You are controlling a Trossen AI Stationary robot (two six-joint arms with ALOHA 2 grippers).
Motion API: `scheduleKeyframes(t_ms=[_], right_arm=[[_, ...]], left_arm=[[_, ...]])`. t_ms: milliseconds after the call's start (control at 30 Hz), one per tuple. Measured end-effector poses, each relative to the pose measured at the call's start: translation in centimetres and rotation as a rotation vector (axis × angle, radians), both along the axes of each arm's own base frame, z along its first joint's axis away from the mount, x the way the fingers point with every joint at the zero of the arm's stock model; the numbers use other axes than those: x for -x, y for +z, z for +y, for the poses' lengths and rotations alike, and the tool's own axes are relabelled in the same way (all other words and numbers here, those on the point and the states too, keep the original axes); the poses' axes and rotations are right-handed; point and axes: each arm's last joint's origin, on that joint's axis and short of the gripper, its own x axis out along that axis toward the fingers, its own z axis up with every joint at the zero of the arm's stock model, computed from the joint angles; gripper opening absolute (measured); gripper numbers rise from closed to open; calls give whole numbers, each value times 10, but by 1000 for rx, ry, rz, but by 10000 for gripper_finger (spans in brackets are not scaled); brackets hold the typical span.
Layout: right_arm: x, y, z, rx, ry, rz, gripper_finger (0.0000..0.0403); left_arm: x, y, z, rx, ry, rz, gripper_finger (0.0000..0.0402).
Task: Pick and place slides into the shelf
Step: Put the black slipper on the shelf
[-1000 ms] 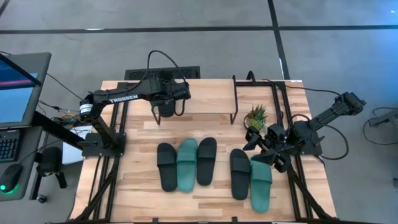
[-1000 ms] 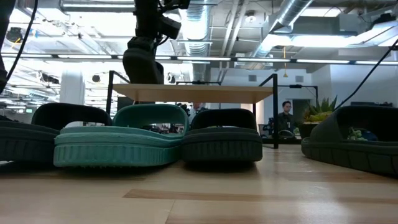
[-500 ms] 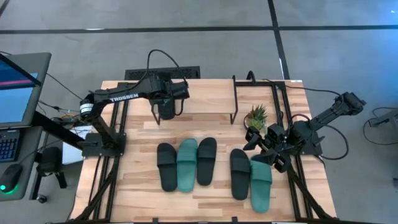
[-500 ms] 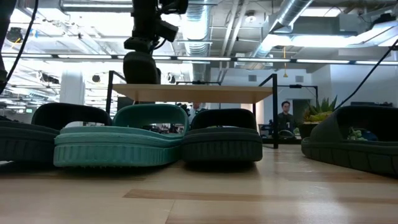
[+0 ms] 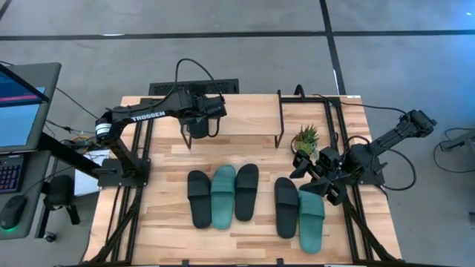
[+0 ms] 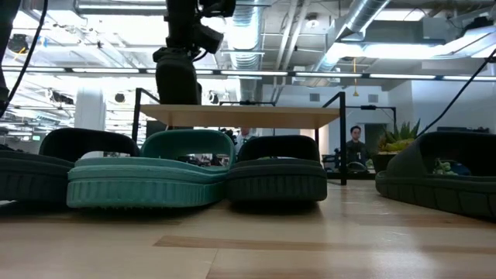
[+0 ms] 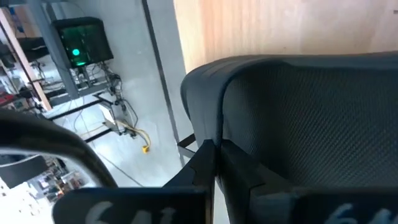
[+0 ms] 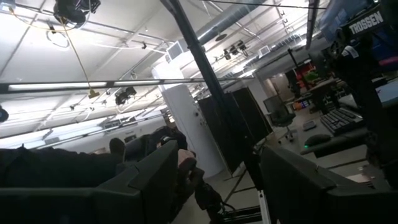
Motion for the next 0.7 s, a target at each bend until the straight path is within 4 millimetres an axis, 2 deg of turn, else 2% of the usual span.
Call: scheduleKeyframes(t_ms=[267,700], right_arm=[[0,0,0,-1,-3,1,214],[0,0,0,-1,-3,1,214]], left_arm=[[4,-3,4,115,25,-25,0],[4,-3,4,125,19,-27,2]])
